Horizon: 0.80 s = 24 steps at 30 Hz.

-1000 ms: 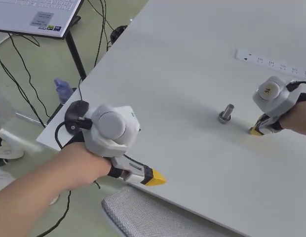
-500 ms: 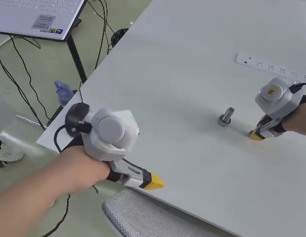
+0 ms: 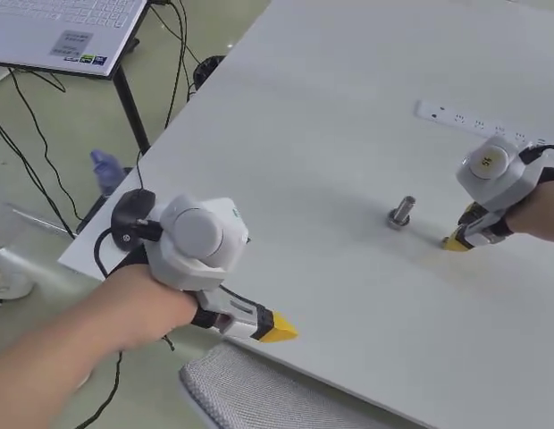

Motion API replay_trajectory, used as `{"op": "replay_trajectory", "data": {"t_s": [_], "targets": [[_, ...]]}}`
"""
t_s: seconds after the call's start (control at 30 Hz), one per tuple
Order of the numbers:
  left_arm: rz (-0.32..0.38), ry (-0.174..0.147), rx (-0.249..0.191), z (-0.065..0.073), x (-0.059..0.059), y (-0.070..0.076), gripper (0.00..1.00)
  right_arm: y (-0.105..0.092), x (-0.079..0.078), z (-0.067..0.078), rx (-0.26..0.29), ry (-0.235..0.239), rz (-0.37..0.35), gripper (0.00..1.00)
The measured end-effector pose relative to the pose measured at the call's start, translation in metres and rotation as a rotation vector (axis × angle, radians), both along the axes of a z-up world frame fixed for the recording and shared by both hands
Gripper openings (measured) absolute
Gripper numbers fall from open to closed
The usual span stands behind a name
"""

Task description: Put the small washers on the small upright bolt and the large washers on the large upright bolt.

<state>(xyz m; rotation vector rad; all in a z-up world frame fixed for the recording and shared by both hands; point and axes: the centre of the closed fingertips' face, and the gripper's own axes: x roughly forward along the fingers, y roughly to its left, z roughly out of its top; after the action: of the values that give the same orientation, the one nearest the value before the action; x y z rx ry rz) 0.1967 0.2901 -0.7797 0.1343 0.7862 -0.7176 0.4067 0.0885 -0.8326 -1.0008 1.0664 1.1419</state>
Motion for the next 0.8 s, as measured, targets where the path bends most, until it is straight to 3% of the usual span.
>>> {"op": "replay_trajectory", "data": {"t_s": [0.53, 0.8], "targets": [[-0.011, -0.003, -0.012, 0.003, 0.000, -0.008, 0.96, 0.003, -0.003, 0.031, 0.042, -0.032, 0.035, 0.44], [-0.019, -0.017, -0.018, 0.008, 0.008, -0.012, 0.96, 0.000, -0.005, 0.045, 0.093, -0.064, 0.011, 0.45]]}}
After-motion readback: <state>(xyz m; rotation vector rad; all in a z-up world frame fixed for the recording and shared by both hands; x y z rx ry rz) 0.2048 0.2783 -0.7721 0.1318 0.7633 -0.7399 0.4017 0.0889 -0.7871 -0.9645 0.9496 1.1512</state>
